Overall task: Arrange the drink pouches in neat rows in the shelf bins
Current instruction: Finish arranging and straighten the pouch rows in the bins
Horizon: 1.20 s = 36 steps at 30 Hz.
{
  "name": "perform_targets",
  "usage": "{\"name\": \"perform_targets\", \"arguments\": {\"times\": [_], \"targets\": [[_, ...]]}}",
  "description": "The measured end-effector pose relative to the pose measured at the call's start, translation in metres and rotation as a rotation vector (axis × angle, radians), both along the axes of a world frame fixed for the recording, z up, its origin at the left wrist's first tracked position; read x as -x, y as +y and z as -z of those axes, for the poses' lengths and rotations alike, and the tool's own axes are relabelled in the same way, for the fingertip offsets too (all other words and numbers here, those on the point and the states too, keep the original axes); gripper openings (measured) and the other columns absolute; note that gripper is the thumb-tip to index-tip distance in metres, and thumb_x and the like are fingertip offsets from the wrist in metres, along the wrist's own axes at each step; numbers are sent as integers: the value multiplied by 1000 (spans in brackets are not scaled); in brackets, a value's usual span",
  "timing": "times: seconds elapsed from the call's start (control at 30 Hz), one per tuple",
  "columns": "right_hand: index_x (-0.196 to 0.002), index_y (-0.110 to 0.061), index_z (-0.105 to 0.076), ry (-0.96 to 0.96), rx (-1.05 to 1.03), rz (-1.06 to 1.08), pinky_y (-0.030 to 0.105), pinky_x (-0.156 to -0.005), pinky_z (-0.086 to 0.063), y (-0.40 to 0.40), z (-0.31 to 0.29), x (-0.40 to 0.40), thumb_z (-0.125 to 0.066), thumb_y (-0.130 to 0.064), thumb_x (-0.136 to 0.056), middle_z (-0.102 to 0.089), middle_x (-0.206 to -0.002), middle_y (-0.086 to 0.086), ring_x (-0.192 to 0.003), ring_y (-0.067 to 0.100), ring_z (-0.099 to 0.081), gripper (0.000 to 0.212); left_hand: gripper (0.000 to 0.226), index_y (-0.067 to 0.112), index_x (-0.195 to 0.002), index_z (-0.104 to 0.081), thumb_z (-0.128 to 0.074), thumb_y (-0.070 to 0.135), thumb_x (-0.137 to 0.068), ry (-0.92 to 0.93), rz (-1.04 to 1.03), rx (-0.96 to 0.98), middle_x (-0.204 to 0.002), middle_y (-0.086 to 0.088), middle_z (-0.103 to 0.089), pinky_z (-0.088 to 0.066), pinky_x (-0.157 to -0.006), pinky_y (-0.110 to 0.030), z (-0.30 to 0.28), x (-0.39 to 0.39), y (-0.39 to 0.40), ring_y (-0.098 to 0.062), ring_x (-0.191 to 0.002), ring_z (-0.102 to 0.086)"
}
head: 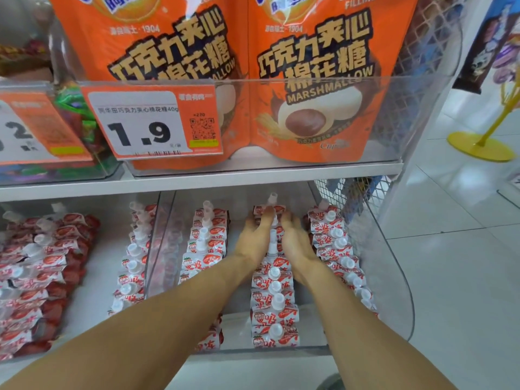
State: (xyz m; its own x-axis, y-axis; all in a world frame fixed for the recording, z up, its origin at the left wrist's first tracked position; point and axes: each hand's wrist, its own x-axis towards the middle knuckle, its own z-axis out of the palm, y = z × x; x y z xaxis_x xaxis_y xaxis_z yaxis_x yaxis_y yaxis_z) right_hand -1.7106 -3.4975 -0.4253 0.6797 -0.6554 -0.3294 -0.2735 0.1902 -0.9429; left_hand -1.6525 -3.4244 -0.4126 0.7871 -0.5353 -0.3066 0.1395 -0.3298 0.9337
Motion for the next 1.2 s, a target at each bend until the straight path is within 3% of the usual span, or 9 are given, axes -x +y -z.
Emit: {"name": "perform_targets", "arguments": {"times": [0.13,0.37,0.5,0.6,0.7,0.83,0.97,1.07,1.2], "targets": [[-151,-38,-32,-54,54,-69,32,-108,-38,-1,-2,5,-30,-52,-105,-48,-132,-13,-120,11,-49,48,66,27,-139,-41,-39,69,-88,12,27,40,-118,5,-56,-37,-104,-32,1,1,0,-17,-112,-54],[-152,-43,-26,-2,62,-97,46,-114,-38,2,-3,3,-32,-60,-101,-47,-150,-1,-134,22,-49,54,68,29,-137,-43,-43,72,-85,83,27,62,-125,-1,-61,-44,-101,-34,-3,4,2,-19,-113,-60],[-149,-34,-39,17,-13,-94,43,-107,-46,3,-18,9,-33,-56,-103,-58,-139,3,-121,21,-60,51,97,28,-140,-40,-36,90,-65,78,53,-17,-130,-4,-60,-41,-107,-41,-12,5,4,-22,-117,-59],[-153,-30,-31,96,74,-144,43,-115,-36,4,-26,18,-30,-56,-102,-46,-151,3,-136,23,-47,57,89,20,-139,-37,-35,82,-76,104,20,-80,-133,3,-52,-35,-105,-33,-24,14,12,-20,-122,-51],[-146,-36,-39,202,101,-234,47,-112,-39,11,-27,38,-33,-52,-100,-49,-148,-4,-133,23,-49,49,111,30,-144,-32,-40,96,-55,197,86,-125,-138,-3,-54,-40,-106,-44,-10,27,26,-26,-123,-54],[-145,-43,-39,241,-20,-279,54,-106,-43,17,-41,54,-37,-47,-101,-53,-144,-6,-129,24,-53,44,86,34,-140,-35,-51,77,-68,297,115,-112,-125,-8,-63,-54,-91,-48,-2,29,33,-29,-106,-65],[-142,-34,-43,224,-144,-317,44,-92,-53,15,-61,75,-45,-27,-105,-66,-127,-6,-108,17,-63,37,57,21,-141,-36,-48,52,-94,360,124,-55,-124,-9,-64,-56,-87,-46,-36,39,46,-24,-102,-66],[-153,-26,-31,341,-121,-425,55,-94,-53,16,-62,95,-53,-30,-102,-45,-152,5,-132,31,-50,56,54,17,-141,-38,-48,47,-96,413,182,-121,-130,-5,-60,-55,-82,-39,-36,44,59,-20,-105,-62],[-112,-41,-58,250,-224,-515,56,-88,-56,25,-66,103,-49,-28,-104,-66,-123,-6,-115,25,-65,18,74,27,-143,-38,-56,60,-80,414,218,-117,-135,-3,-58,-45,-102,-51,-25,49,61,-28,-121,-56]]}}
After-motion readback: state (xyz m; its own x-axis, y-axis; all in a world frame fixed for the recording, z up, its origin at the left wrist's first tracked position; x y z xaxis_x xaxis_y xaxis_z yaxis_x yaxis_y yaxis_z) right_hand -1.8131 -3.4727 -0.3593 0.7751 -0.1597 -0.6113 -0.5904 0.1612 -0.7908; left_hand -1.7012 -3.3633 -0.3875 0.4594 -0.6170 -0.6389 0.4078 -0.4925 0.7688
